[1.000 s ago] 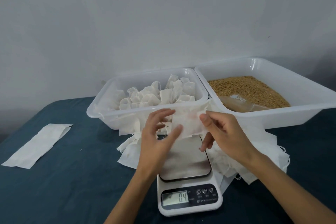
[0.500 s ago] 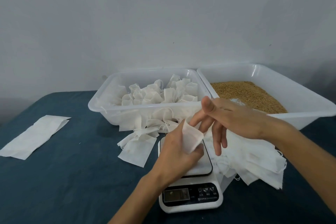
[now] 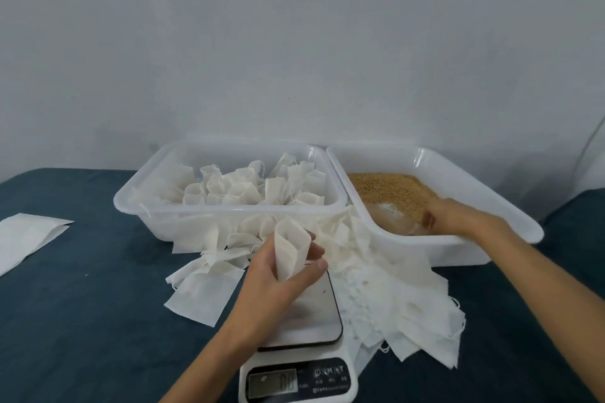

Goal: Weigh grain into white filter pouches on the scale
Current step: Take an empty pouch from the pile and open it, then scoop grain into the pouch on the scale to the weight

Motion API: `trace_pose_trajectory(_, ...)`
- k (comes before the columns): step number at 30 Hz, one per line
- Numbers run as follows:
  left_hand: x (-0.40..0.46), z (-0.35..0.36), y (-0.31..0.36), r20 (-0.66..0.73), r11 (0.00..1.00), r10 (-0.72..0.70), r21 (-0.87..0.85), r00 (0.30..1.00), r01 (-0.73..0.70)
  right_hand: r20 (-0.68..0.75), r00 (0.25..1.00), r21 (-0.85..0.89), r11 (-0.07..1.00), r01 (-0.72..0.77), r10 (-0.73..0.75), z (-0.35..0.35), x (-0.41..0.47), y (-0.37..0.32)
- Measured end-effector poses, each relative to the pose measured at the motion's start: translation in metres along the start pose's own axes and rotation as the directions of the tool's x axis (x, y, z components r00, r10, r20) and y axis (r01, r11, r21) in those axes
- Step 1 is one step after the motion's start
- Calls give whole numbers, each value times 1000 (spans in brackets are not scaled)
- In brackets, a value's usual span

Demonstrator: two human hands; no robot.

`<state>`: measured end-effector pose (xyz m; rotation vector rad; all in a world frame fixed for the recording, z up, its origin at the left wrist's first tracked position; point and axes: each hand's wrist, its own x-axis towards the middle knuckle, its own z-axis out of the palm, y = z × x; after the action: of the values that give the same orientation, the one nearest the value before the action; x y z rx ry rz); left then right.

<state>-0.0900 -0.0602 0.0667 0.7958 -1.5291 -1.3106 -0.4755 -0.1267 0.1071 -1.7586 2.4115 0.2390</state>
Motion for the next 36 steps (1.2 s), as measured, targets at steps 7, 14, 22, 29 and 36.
trace_pose_trajectory(7, 1, -3, 2, -54, 996, 5, -86, 999, -9, -178, 984, 66, 998, 9, 3, 4, 23, 17)
trace_pose_trajectory(14, 4, -1, -1, -62, 996, 20, -89, 998, -26, -382, 909, -69, 975, -210, 168, -10, 46, 29)
trace_pose_trajectory(22, 5, 0, -3, -52, 998, -2, -62, 999, -2, -299, 954, -240, 969, -54, -21, -15, 58, 8)
trace_pose_trajectory(29, 4, 1, 0, -62, 998, -18, -65, 998, 14, -210, 949, -173, 964, 200, -234, -9, 60, -22)
trace_pose_trajectory(36, 3, 0, -2, -66, 998, -32, -58, 997, 28, -180, 951, -125, 965, 230, -250, -10, 48, -26)
